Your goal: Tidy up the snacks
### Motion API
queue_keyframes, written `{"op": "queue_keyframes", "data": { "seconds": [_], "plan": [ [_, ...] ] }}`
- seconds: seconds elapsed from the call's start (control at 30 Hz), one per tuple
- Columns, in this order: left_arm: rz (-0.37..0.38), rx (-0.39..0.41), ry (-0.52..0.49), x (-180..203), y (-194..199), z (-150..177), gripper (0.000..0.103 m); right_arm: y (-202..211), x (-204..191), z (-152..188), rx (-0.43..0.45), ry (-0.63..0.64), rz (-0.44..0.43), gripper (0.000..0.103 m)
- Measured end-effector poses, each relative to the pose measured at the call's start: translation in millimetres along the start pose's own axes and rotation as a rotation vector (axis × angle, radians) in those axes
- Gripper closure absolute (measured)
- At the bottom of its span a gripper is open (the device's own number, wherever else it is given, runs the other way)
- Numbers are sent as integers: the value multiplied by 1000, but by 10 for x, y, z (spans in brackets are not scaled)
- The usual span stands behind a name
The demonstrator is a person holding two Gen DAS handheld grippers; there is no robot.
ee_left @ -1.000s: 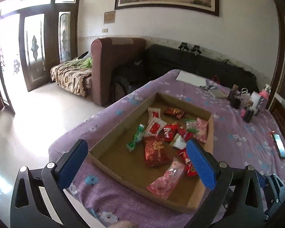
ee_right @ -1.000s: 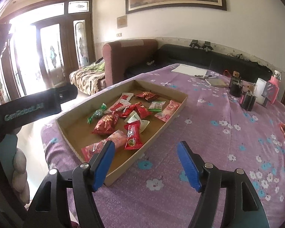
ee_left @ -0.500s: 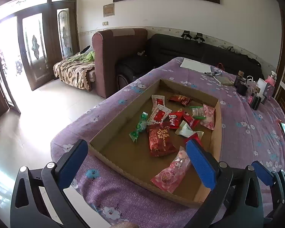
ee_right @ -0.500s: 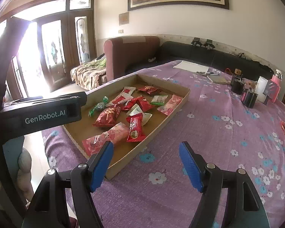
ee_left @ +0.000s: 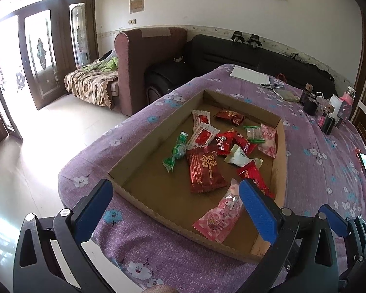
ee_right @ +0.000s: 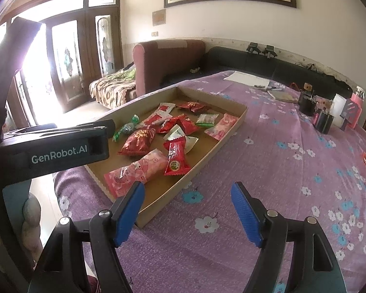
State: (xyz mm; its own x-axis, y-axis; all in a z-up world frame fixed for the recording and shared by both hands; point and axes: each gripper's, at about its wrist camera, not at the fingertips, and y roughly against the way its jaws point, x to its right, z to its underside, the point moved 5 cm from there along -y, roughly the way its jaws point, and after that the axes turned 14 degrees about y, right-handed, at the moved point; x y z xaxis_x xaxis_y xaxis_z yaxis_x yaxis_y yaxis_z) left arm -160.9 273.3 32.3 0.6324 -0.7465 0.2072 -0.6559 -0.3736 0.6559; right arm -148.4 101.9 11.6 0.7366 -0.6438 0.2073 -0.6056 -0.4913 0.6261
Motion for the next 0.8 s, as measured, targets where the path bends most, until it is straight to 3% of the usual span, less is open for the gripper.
{"op": "queue_keyframes", "data": {
  "seconds": [0.8],
  "plan": [
    [8, -47, 14, -47, -90, 0, 0, -78, -47, -3, -18, 5, -9, 25]
  ]
}}
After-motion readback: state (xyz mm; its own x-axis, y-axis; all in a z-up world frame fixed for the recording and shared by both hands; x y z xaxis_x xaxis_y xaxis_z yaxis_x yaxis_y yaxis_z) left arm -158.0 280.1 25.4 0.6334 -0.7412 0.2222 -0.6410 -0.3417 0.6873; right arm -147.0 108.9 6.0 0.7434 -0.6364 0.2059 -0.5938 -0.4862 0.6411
